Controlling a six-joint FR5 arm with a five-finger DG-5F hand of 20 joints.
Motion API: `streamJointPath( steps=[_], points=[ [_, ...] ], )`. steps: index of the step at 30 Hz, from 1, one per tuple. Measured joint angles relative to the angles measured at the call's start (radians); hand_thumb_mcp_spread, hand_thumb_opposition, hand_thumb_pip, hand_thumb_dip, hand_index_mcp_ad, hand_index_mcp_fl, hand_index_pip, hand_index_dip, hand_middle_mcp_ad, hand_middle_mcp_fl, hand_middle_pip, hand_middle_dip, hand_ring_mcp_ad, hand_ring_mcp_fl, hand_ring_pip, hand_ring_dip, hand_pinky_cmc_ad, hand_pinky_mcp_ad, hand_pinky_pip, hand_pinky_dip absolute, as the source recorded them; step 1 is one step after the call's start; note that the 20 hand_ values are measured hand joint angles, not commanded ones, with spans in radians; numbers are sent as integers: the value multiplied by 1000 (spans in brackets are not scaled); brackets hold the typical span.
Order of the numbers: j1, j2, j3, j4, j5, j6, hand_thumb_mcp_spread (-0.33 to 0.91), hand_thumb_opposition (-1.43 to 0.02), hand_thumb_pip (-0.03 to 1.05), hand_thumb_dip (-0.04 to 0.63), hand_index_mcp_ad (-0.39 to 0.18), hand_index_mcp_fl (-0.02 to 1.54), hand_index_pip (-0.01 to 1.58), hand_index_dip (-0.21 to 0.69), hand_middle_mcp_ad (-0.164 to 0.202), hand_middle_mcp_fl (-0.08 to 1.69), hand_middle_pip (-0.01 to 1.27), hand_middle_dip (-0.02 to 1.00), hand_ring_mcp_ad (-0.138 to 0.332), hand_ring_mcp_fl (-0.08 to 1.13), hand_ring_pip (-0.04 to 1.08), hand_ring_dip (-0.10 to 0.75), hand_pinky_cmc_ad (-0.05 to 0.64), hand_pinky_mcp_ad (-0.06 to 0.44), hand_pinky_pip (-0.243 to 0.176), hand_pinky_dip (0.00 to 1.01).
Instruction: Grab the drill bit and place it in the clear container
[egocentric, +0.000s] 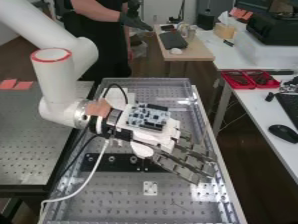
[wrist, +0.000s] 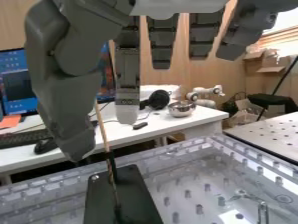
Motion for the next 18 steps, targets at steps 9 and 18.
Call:
streamJointPath(
  steps=[9,18],
  points=[
    [-6,-15,1,23,-6,14,557,-815,354,253,-56,295,1140,499,77,73,140,157,173,9,80,-37,232,197,-105,131],
    [-4,-28,-2,48,-15,47,557,-817,354,253,-63,456,974,426,75,73,140,157,173,9,80,-37,230,164,-105,131]
  ],
)
